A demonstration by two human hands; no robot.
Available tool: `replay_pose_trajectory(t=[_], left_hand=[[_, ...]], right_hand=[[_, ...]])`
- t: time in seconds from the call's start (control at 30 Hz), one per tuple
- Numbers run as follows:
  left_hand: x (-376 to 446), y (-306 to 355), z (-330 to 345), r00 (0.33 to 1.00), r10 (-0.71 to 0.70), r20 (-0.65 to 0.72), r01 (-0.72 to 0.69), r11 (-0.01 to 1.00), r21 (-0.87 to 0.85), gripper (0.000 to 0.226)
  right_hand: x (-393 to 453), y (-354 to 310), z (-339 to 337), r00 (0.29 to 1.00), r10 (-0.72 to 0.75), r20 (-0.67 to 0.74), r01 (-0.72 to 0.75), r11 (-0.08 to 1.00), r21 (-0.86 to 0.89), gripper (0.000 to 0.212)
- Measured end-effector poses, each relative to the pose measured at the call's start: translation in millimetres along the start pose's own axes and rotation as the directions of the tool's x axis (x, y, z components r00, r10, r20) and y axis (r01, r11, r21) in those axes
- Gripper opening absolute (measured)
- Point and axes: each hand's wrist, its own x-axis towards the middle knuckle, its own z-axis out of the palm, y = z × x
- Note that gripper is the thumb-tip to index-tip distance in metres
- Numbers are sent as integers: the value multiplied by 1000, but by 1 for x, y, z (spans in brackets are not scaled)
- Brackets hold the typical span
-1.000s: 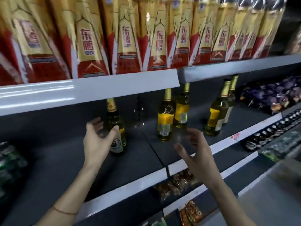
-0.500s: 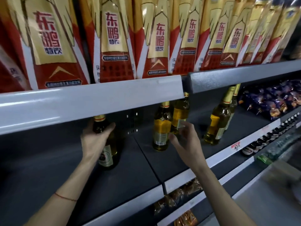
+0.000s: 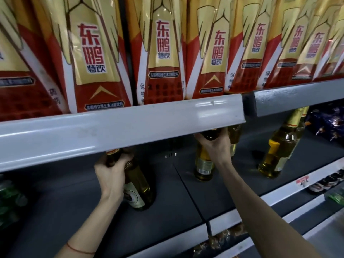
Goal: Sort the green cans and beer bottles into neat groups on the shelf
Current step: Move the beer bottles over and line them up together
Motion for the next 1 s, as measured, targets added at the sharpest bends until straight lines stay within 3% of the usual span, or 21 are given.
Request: replay_pose_trajectory(t=[0.07,0.17,0.27,0.53,1.0], left_hand=[[-8,6,-8,1000,-13,-10,13,1000,-9,11],[-19,17,-19,1000,-3,-4,3,1000,4,18],[-30,25,-26,1000,30,-6,-30,999,17,19],[-54,43,-29,997,49,-55,-50,999,-19,17],[-114,67,-47,964,107,-244,-129,989,-77,6]], right_hand=[[5,4,6,1000,10,-13,-10,1000,4,69],[8,7,12,999,9,-46,-12,999,-51,30],[2,6,9,996,32,-84,-33,999,-7,17],[-45,-3,-13,982,67,-177,-19,965,260,13],[-124,-56,-57,998,-7,-70,41,869,494,11]])
